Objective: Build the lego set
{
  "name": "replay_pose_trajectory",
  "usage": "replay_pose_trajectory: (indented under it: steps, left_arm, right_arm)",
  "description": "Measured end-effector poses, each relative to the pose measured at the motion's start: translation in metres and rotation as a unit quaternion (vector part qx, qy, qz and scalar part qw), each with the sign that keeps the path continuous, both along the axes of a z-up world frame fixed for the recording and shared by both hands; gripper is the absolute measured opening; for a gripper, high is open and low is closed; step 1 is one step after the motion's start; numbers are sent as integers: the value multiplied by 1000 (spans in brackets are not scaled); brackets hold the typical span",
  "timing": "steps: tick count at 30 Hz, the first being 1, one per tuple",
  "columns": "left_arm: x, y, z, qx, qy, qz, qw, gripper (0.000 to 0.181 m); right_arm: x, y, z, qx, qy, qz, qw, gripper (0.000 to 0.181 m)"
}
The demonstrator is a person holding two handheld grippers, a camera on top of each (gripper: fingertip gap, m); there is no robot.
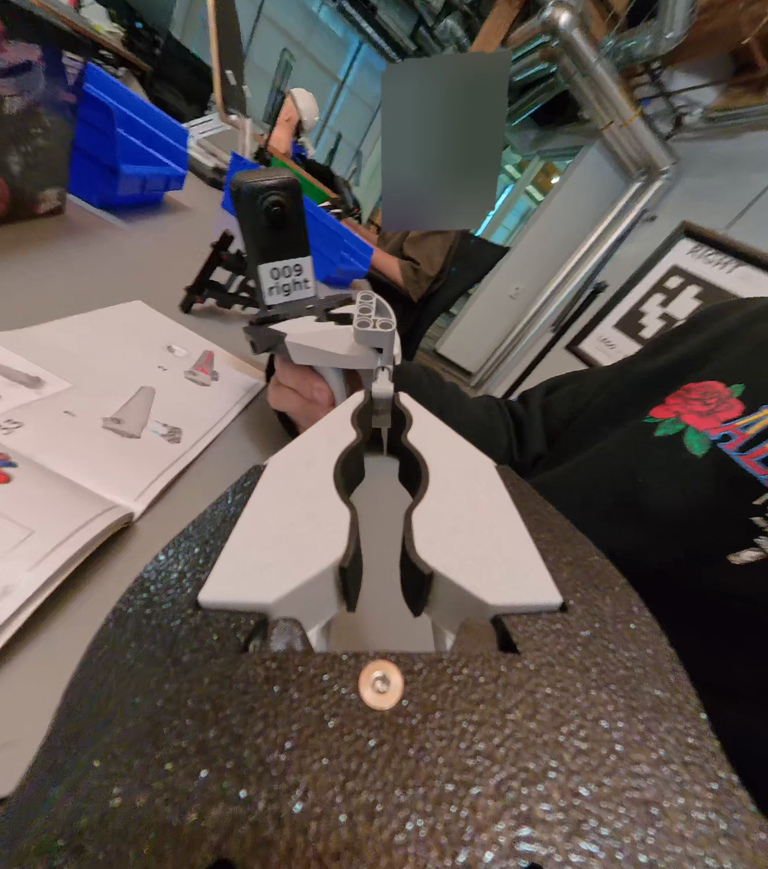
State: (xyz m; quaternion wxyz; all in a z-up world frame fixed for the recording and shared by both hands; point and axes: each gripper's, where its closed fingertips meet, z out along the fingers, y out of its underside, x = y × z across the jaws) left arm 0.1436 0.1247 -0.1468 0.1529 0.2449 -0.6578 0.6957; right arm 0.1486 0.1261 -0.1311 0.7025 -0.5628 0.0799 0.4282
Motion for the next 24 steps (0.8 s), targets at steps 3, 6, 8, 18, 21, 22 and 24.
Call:
replay_pose_trajectory:
  steps: [3,6,8,18,21,22,24]
  left_arm:
    - [4,2,-6,53,-46,25,997,5]
    - [5,1,-5,56,-63,33,996,5]
    - [5,0,-6,61,-62,34,996,5]
    - [10,0,-12,82,-82,49,992,5]
    - [7,0,-21,94,-62,30,993,5]
    - [5,-1,-22,100,-66,22,993,5]
    - [6,-3,-13,73,-74,31,994,5]
  right_arm:
    - [2,2,-5,-21,-19,-15,999,0]
    - [3,1,-3,-16,-15,-17,1000,0]
    - [2,2,-5,-23,-24,-21,999,0]
    - [6,4,-8,-48,-29,-34,998,0]
    - [4,6,-16,-70,-32,-25,997,0]
    - [1,5,-16,-69,-34,-18,997,0]
    - [3,3,-5,-31,-18,-23,999,0]
